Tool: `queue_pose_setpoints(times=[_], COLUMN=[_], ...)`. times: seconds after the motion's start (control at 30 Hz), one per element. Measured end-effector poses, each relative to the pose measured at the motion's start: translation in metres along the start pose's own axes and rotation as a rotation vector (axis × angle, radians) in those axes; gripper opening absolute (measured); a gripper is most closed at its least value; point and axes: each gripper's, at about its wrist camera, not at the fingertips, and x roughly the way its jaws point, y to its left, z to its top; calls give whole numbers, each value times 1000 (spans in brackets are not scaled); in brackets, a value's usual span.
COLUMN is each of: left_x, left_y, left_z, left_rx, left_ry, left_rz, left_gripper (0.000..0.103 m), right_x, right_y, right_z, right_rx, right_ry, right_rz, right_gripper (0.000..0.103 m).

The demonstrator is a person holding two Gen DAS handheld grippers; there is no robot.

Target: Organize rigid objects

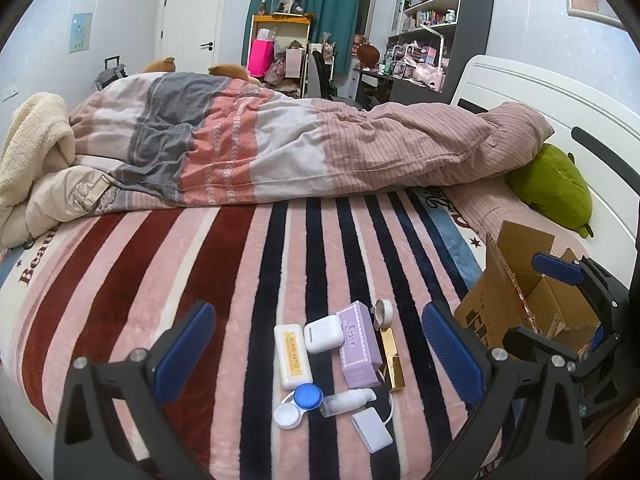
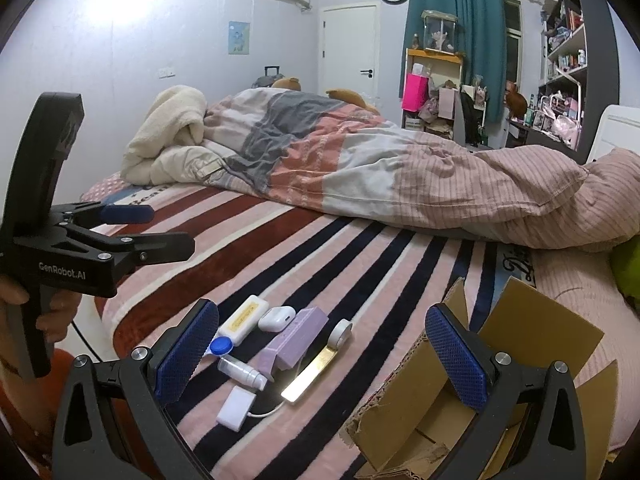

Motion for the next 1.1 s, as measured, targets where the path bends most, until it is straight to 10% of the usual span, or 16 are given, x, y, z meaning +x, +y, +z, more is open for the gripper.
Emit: queue_pose_setpoints(times=[1.1], left_x=[-2], left_y=[4], left_z=[-2], left_rx=[-10], left_ry=[0], left_rz=[-2], left_gripper=[102], right_x=[-2], right_y=[-8], right_z=[-1], right_rx=[51], right_ry=[-23], right_rz=[-31], right_gripper=[103])
